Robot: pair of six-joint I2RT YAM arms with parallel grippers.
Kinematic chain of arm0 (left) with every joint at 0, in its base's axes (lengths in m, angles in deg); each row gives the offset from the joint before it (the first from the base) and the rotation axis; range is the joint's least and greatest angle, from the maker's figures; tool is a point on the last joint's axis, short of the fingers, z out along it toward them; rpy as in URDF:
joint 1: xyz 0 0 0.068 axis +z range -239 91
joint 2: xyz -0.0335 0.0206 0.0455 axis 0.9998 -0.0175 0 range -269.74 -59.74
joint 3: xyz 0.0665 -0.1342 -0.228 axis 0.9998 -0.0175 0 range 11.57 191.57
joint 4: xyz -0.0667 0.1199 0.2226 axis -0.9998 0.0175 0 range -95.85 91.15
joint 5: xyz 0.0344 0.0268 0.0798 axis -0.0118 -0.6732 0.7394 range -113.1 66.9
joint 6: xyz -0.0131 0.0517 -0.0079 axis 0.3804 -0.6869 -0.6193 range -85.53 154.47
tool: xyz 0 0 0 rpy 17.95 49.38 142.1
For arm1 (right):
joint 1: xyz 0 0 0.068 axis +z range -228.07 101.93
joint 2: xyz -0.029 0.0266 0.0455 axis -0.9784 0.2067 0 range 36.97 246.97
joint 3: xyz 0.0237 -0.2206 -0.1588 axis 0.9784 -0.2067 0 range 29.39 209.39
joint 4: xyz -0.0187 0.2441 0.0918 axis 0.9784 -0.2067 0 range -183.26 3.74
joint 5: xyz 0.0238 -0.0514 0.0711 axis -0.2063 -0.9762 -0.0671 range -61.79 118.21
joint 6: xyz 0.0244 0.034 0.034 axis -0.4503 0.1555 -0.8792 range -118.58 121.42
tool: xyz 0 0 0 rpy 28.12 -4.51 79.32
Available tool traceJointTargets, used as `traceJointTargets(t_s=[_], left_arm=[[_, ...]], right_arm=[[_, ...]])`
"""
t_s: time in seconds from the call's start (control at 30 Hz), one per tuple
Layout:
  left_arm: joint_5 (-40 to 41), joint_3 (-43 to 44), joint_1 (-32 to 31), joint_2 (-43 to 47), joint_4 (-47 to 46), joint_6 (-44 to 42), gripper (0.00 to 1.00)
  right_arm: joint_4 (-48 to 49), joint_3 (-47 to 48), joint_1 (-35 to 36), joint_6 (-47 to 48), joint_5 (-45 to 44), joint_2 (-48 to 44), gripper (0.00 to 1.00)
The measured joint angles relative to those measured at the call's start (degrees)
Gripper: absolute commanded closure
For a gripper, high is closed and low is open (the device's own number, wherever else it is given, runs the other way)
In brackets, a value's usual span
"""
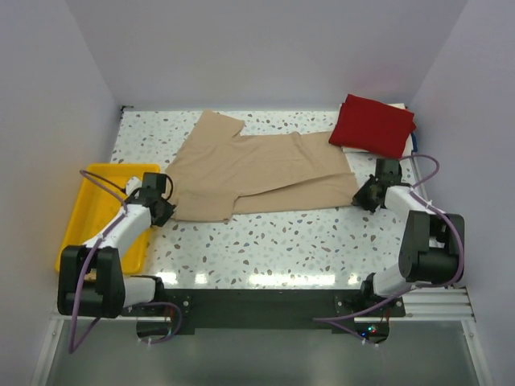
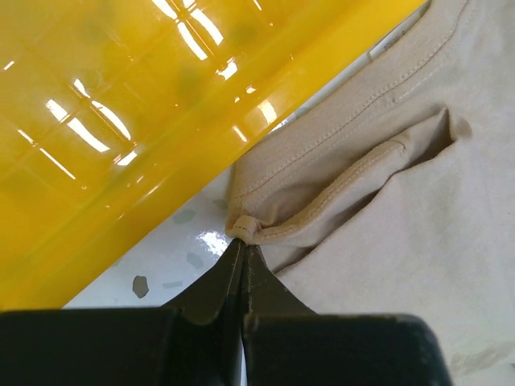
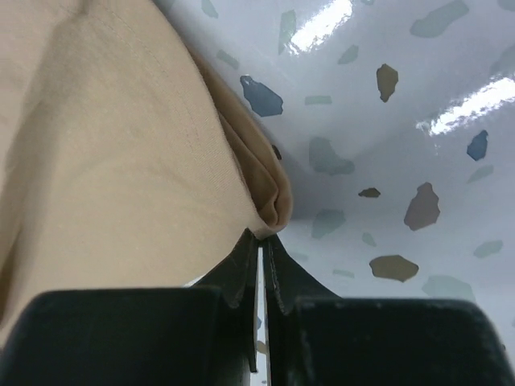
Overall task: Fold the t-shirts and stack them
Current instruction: Fold the tshirt
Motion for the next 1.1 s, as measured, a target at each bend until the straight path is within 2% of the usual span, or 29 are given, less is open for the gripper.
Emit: traceJointTargets(t_s=[0.33,0.6,0.63,0.67,0.73,0.77,0.8,0.83,0.9,1.1], left_arm=[[1.2,-2.2,0.0,13.4,7.6,0.3,1.0],[1.9,-5.2,-2.1,24.0,17.1,3.5,1.0],[2.1,-5.1,-2.6,24.8,18.1,4.1,1.0],[2.2,-5.1,-3.0,25.4,18.9,4.7,1.0],[2.1,-5.1,-3.2,25.9,20.3,5.2,0.9],[2.1,-5.0,-3.3,25.9,21.0,5.2,0.71],[2.1,-4.8,-3.3,26.0,22.0,5.7,0.54],[2.1,-4.7,-3.4,26.0,22.3,5.5,0.54],[1.9,-4.0,-3.4,26.3,23.3,5.6,0.41],[0.2,-2.0,-3.4,28.3,24.0,4.5,0.41]], right_arm=[[-11.1,-1.8,-0.5,0.2,-2.9,-16.5,1.0],[-20.2,-9.3,-1.6,0.2,-3.8,-30.1,1.0],[-21.2,-10.2,-1.6,-0.1,-3.3,-31.5,0.96],[-22.4,-10.7,-1.7,-0.3,-2.7,-32.6,0.84],[-24.1,-11.1,-1.7,-0.8,-2.3,-33.8,0.7],[-24.7,-11.1,-1.7,-1.0,-2.2,-34.3,0.58],[-25.1,-11.0,-1.7,-1.0,-2.2,-34.6,0.53],[-25.7,-11.0,-1.8,-1.0,-2.1,-34.9,0.53],[-26.7,-10.8,-1.8,-0.4,-1.2,-35.5,0.49],[-25.6,-9.9,-1.6,2.1,6.8,-40.0,0.49]])
